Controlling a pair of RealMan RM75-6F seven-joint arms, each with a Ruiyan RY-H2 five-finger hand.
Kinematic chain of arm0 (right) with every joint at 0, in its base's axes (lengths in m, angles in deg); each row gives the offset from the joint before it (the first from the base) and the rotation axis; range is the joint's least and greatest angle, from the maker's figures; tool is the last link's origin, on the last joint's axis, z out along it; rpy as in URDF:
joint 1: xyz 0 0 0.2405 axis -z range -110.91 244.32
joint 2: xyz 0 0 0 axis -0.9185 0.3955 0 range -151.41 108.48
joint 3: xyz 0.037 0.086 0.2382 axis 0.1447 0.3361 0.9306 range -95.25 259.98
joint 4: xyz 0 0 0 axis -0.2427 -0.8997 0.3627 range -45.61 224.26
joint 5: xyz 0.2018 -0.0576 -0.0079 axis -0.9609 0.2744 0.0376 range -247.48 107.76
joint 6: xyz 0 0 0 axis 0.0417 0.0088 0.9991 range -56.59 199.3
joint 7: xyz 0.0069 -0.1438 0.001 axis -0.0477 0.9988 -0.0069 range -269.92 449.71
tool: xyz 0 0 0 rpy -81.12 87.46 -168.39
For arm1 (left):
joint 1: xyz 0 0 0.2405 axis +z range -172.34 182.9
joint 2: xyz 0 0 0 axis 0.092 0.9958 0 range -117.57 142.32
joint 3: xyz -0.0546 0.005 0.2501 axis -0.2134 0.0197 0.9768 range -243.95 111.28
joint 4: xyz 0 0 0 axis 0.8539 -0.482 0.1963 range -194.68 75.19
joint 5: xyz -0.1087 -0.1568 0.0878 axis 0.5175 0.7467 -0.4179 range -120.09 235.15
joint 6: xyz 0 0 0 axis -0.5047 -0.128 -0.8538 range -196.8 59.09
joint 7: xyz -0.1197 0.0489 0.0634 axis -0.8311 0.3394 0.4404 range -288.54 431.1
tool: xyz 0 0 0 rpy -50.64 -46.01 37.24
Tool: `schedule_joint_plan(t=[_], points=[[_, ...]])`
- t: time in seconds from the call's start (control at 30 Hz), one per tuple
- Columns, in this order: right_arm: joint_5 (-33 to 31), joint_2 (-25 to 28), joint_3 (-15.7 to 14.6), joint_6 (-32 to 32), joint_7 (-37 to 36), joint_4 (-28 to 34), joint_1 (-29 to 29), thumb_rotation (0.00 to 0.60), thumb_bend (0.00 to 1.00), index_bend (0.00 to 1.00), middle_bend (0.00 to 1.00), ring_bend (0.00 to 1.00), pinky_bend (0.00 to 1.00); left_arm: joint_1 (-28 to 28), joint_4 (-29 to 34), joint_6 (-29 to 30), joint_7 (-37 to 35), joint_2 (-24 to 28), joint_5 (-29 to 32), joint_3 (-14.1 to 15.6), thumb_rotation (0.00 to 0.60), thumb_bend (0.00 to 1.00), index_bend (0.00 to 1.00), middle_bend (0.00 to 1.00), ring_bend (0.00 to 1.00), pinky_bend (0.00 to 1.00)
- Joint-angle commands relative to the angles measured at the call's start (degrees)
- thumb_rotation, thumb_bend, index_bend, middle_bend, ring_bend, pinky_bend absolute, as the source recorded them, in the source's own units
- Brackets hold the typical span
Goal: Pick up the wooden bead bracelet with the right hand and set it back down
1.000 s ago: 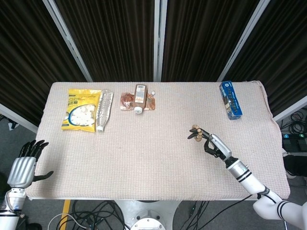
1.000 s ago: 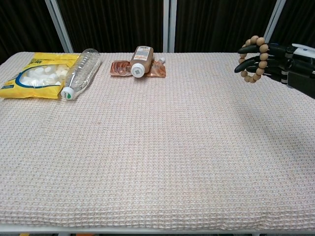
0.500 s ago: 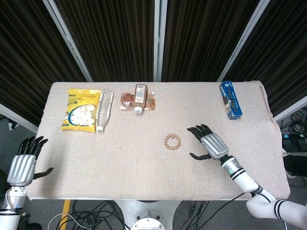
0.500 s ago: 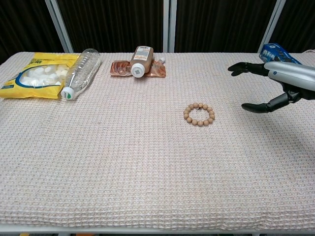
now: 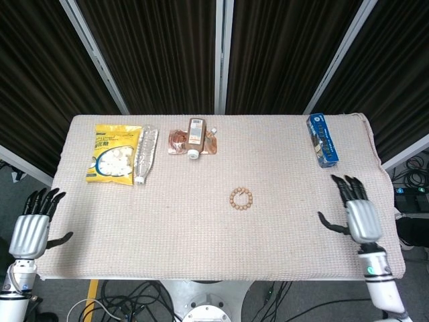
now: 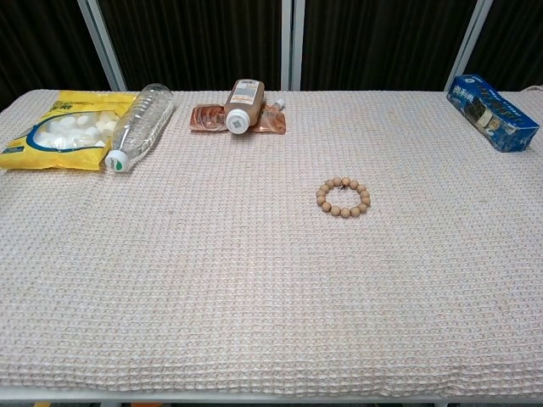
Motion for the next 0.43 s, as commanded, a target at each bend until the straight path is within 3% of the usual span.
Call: schedule_joint_plan(t=[0.03,0.2,0.43], points=[[0.18,3.7,-1.82,-4.94,-3.9,2.78,6.18,0.38,0.24,0.0,0.12,0.0,0.0,0.15,0.43,0.54,0.78,-0.08,0.13,-0.2,0.6,0.0,0.15,0.08,0.0,0.0],[2.04,7.64,-3.72,-5.23,-6.07,4.45,9.03,0.373,0.28,0.0,0.09,0.0,0.0,0.65,0.7,1.43,2.02,-0.35,0.35,-0.27,0.6,0.0,0.15,0.08,0.0,0.0],[5.6,10.07,-3.73,-4.51,-4.0,6.03,9.25,0.373,0.28,0.0,0.08,0.0,0.0,0.92,1.11,1.01,2.59,-0.16,0.74,0.07,0.6,0.0,0.15,0.08,0.0,0.0]])
